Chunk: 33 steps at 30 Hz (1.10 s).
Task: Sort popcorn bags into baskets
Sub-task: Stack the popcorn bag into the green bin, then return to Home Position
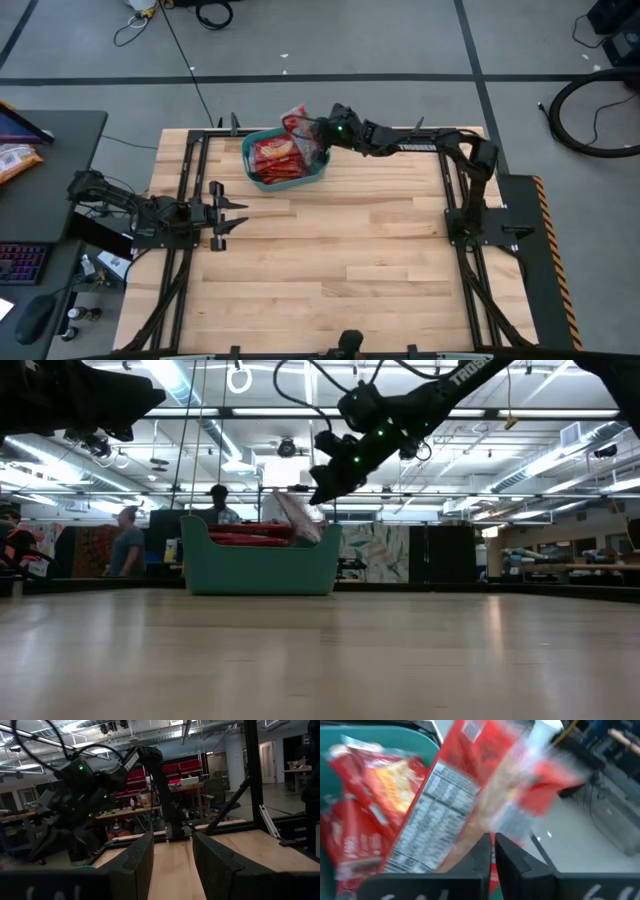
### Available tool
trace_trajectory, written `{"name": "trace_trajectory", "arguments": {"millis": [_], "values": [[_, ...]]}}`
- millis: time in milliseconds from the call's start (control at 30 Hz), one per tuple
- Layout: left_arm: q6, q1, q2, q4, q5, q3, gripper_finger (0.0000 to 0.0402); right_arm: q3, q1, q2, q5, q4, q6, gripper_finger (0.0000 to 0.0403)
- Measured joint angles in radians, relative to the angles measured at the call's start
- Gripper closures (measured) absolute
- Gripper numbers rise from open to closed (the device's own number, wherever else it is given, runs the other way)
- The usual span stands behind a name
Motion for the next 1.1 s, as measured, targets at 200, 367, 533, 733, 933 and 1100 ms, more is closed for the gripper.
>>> {"name": "trace_trajectory", "arguments": {"millis": [200, 367, 533, 733, 933, 1100], "values": [[0.0, 0.0, 0.0, -0.001, 0.0, 0.0, 0.026, 0.0, 0.002, -0.048, 0.003, -0.129, 0.058, 0.0335], [-0.008, 0.0, 0.0, 0.0, 0.0, 0.0, 0.026, 0.0, 0.06, -0.146, 0.08, -0.335, 0.142, 0.0322], [-0.008, 0.0, 0.0, 0.0, 0.0, 0.0, 0.026, -0.026, 0.102, -0.247, 0.138, -0.583, 0.288, 0.0325], [-0.008, 0.0, 0.0, 0.0, 0.0, 0.0, 0.026, -0.208, 0.163, -0.364, 0.185, -0.631, 0.451, 0.0325], [-0.035, 0.0, 0.0, 0.001, 0.0, 0.0, 0.026, -0.405, 0.241, -0.504, 0.22, -0.566, 0.602, 0.0325], [-0.041, 0.0, 0.0, 0.002, 0.0, 0.0, 0.026, -0.547, 0.296, -0.638, 0.244, -0.501, 0.681, 0.0325]]}}
